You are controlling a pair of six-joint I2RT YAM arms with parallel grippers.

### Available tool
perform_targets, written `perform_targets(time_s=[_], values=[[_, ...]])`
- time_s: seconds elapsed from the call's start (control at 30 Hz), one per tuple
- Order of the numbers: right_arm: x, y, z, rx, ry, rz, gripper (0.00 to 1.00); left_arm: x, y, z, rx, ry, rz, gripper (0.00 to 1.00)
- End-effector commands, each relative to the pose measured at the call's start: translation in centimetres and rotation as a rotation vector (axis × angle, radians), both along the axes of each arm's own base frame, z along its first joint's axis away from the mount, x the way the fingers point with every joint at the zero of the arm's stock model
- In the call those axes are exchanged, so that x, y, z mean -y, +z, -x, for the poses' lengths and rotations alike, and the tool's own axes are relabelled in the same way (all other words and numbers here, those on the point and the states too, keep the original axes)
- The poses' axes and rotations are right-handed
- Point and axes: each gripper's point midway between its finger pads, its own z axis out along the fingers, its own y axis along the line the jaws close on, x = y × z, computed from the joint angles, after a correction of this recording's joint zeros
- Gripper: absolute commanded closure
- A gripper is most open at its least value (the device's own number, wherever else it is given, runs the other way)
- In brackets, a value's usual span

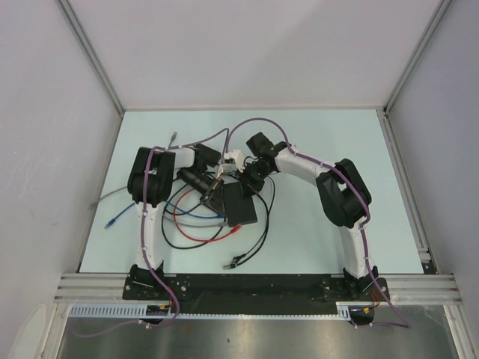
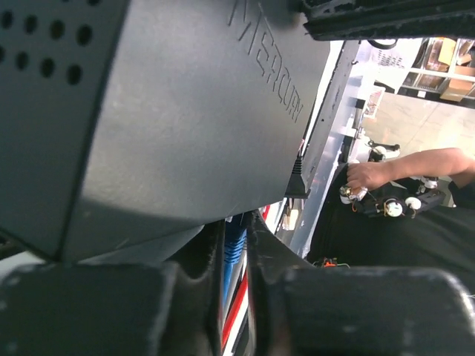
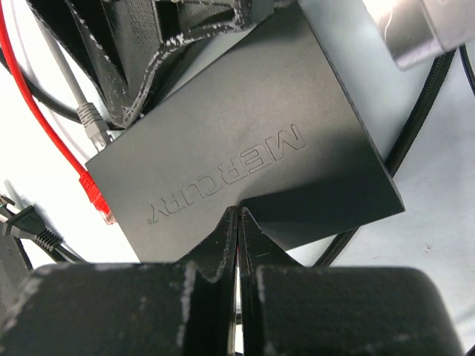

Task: Pull the plug from the switch port

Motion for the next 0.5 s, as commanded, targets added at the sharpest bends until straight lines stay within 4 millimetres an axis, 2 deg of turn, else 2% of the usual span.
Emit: perform_targets(time_s=[0.0,0.03,0.1,0.2,0.37,0.47], values=[[3.6,-5.6,1.0,-0.032,-0.011,0.206,1.00,1.2,-0.9,0.7,0.037,-0.050,0.033,0.92],[3.5,-5.6,0.9,-0.032,-0.011,0.206,1.00,1.2,-0.9,0.7,0.040,-0.050,0.034,0.97],[3.6,-5.6,0.9,-0.033,-0.013,0.205,1.00,1.2,-0.8,0.6,0.046,-0.055,0.034,1.00],[3.6,-5.6,0.9,-0.034,-0.013,0.206,1.00,0.6,-1.0,0.1,0.078,-0.082,-0.002,1.00],[3.6,-5.6,0.9,-0.035,-0.010,0.202,1.00,-0.5,-0.8,-2.0,0.148,-0.094,-0.067,1.00],[3.5,-5.5,0.9,-0.033,-0.010,0.199,1.00,-1.0,-1.2,-1.0,0.115,-0.105,-0.073,1.00]])
